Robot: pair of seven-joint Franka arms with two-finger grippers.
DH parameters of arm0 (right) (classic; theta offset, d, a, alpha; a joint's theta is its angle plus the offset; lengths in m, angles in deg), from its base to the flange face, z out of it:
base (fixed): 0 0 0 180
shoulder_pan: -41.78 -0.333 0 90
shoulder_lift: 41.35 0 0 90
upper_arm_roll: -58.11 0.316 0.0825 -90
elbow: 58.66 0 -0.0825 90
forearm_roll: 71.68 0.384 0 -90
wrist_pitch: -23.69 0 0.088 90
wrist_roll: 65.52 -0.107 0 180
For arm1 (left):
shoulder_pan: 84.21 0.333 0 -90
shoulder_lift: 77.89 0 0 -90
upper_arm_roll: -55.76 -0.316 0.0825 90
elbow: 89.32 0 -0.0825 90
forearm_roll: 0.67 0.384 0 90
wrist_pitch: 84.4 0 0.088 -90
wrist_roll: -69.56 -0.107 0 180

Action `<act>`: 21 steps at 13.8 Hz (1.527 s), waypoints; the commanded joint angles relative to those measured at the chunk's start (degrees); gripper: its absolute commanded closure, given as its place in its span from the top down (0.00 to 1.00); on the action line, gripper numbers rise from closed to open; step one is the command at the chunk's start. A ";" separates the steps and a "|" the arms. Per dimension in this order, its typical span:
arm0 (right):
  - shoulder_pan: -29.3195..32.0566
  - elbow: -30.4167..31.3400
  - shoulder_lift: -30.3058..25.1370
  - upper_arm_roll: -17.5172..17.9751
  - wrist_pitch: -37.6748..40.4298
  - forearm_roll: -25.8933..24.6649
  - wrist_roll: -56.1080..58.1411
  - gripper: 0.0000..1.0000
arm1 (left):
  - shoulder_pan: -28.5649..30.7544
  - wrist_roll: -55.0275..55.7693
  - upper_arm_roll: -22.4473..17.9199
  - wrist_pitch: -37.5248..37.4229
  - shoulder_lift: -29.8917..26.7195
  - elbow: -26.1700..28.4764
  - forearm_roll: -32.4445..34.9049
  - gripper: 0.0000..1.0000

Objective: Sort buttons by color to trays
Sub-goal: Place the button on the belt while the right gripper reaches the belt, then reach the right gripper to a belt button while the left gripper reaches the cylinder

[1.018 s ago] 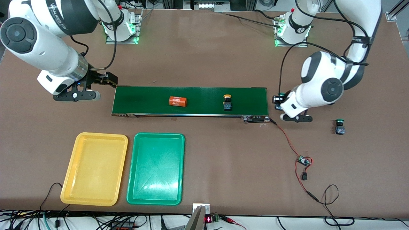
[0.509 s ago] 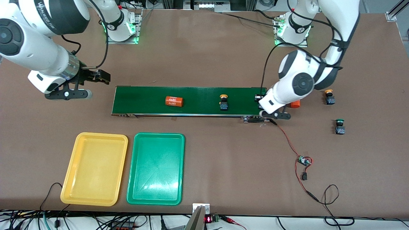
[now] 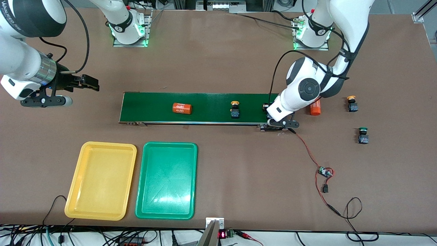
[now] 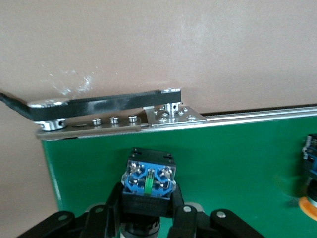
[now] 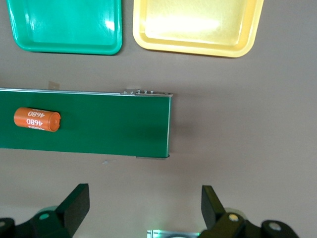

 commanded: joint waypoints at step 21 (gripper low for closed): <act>-0.42 17.14 9.67 28.88 -38.00 -2.47 -34.88 1.00 | 15.72 -3.20 -2.19 -14.89 -5.84 -1.03 4.53 1.00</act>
